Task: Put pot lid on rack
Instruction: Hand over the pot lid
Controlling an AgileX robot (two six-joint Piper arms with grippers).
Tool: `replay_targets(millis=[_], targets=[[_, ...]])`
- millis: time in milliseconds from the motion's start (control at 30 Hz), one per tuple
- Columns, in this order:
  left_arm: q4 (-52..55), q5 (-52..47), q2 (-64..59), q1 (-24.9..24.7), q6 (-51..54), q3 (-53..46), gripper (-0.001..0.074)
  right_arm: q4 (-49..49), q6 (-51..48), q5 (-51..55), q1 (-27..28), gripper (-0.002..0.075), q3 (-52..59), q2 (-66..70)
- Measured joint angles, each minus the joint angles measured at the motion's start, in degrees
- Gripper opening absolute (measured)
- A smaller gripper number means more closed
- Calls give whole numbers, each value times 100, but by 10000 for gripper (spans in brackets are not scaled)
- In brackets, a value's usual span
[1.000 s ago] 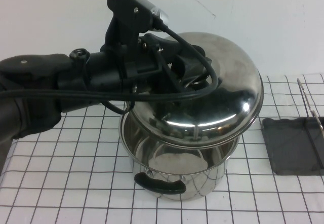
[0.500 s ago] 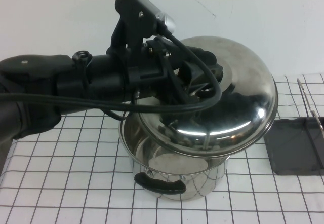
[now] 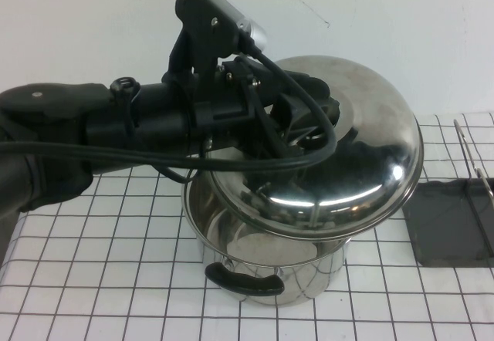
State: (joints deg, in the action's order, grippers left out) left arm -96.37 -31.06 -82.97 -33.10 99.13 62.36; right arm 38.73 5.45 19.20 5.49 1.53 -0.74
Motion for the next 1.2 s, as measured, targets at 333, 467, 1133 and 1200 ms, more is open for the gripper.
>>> replay_targets(millis=[333,467,1133,1200], targets=[[0,-10,0,0,0,0,335,4890,-4845,578,0,-4,0,79],[0,-10,0,0,0,0,335,5689,-5902,878,0,7,0,666],[0,-10,0,0,134,0,335,5826,-7642,2314,0,524,-2437,5065],[0,-10,0,0,145,0,335,5826,-7642,2605,0,524,-2645,5540]])
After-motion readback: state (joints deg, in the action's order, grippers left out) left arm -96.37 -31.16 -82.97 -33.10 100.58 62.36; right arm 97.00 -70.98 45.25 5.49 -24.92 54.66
